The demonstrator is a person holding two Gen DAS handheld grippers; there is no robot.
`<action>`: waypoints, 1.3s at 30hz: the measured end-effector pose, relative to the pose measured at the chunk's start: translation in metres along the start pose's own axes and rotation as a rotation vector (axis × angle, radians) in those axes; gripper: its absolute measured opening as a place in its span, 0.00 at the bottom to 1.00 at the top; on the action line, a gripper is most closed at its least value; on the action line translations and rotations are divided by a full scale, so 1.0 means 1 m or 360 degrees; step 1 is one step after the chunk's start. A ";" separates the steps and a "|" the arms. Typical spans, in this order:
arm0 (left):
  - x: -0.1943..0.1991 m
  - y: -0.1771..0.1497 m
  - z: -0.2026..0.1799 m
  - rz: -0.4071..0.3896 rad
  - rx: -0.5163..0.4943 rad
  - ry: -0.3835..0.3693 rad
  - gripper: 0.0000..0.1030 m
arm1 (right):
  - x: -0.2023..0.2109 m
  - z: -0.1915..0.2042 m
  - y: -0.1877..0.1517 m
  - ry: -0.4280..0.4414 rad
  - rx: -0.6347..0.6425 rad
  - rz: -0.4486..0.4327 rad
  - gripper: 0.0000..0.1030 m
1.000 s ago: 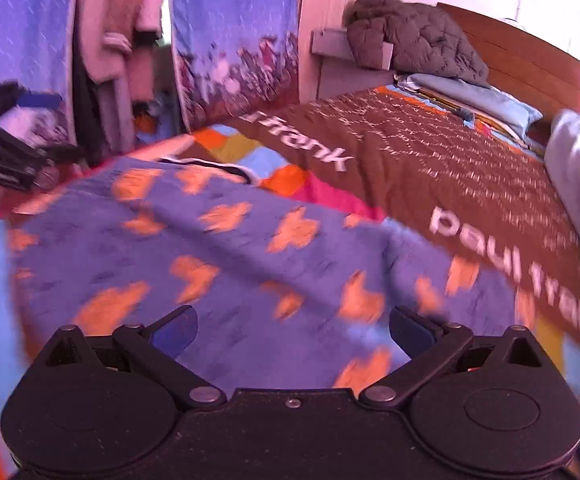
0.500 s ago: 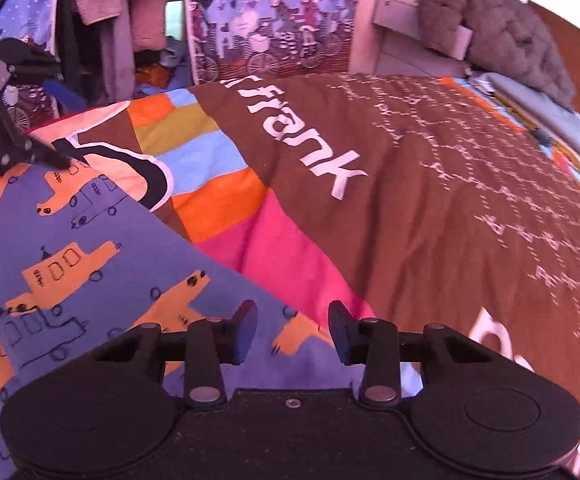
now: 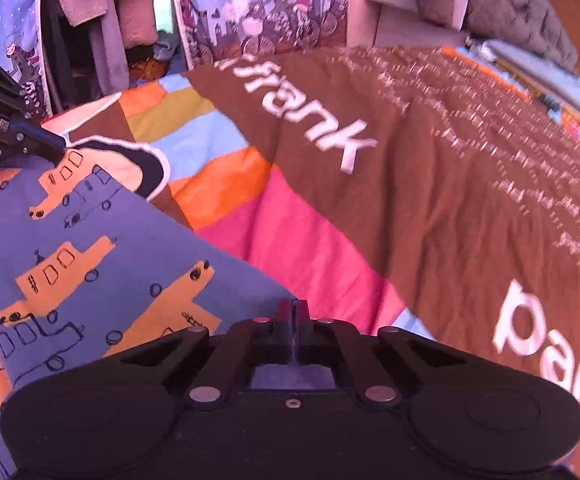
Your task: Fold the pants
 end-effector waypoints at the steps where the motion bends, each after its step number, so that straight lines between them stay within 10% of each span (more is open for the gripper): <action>1: 0.003 0.003 0.002 -0.0030 0.0009 0.0033 0.00 | 0.004 0.000 0.004 -0.0033 0.0003 -0.0035 0.00; 7: -0.002 0.013 0.019 -0.0113 0.0079 0.0179 0.00 | 0.015 -0.010 0.038 -0.0214 -0.0076 -0.0235 0.00; 11: -0.031 0.005 0.027 -0.0013 0.0155 0.0112 0.01 | -0.026 0.002 0.033 -0.0248 -0.0055 -0.0092 0.00; 15: -0.012 -0.007 0.041 -0.0145 0.0229 0.0013 0.33 | -0.042 0.008 0.025 -0.0227 -0.0085 -0.0043 0.08; 19: 0.006 -0.012 0.056 -0.0235 0.0197 -0.0007 0.50 | -0.036 -0.010 0.025 -0.0091 -0.0205 -0.0040 0.55; 22: 0.005 -0.014 0.066 -0.0199 0.0259 -0.0112 0.53 | -0.030 -0.016 0.029 0.0004 -0.0261 -0.0081 0.62; 27: -0.014 -0.028 0.061 0.0044 0.0141 -0.0175 0.45 | -0.043 -0.002 0.024 -0.0037 -0.0167 -0.0001 0.57; 32: -0.016 -0.027 0.035 0.0118 -0.0037 -0.0052 0.16 | -0.041 -0.001 0.029 -0.0080 -0.0199 0.0046 0.05; 39: 0.009 -0.014 0.024 0.0011 0.0017 0.0130 0.02 | -0.001 0.012 0.028 -0.0227 -0.0217 -0.0070 0.02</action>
Point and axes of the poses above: each gripper's, at about its wrist camera, not at the fingertips, and x roughly against the way its jaws point, z to its left, y to its top, the point moved 3 cm from there along -x, roughly the way its jaws point, and after that the axes turned 9 degrees about -y, right-handed, at the moved point
